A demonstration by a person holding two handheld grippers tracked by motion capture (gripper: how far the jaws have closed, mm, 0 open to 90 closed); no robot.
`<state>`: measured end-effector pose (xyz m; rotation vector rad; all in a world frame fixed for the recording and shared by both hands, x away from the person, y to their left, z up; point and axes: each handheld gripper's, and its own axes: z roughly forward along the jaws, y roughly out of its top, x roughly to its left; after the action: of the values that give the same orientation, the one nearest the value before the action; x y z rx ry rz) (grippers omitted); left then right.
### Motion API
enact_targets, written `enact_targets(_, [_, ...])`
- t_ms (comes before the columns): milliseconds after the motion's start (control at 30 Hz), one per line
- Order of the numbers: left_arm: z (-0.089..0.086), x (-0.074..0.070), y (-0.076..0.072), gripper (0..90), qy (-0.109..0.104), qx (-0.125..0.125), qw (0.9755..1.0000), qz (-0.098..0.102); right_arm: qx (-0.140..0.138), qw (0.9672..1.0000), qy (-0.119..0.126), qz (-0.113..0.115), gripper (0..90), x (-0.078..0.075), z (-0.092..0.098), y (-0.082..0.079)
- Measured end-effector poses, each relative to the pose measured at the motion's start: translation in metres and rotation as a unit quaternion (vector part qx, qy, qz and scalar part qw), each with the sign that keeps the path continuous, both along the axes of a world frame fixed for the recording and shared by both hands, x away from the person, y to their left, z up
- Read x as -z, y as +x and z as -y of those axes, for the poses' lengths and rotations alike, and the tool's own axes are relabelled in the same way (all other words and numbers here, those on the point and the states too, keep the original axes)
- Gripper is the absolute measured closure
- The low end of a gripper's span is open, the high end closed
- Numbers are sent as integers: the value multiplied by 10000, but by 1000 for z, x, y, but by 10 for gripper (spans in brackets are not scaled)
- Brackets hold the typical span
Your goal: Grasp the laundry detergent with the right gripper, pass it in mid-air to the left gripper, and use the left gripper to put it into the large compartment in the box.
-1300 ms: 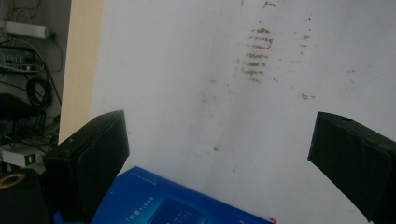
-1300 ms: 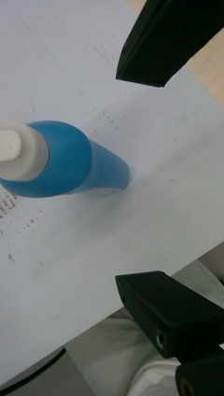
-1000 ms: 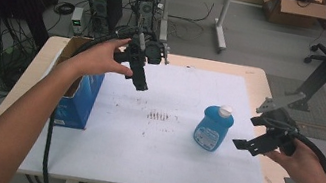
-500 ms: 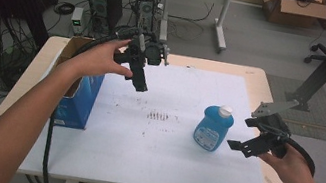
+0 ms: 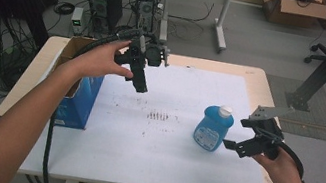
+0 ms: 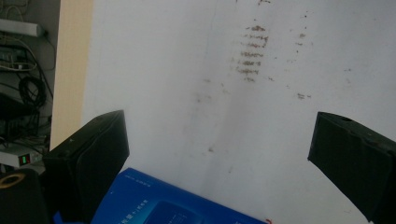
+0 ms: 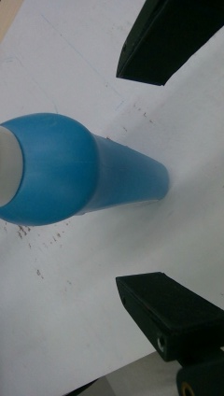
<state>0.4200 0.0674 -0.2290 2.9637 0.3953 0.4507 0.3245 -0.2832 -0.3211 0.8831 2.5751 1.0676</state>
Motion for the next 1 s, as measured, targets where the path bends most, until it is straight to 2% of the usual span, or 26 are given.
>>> enact_targets(267, [1, 3, 2, 53, 20, 3, 10000, -29, 43, 9997, 197, 146, 20, 9, 0, 3])
enact_targets(667, [0, 7, 4, 53, 42, -43, 10000, -69, 81, 9990, 389, 198, 19, 23, -6, 9])
enact_targets(767, [-1, 8, 5, 53, 42, -60, 9999, -78, 77, 9984, 473, 314, 19, 27, -8, 11])
enact_targets(1000, [-3, 10, 5, 53, 59, -89, 9999, -90, 77, 9975, 583, 391, 19, 34, -11, 12])
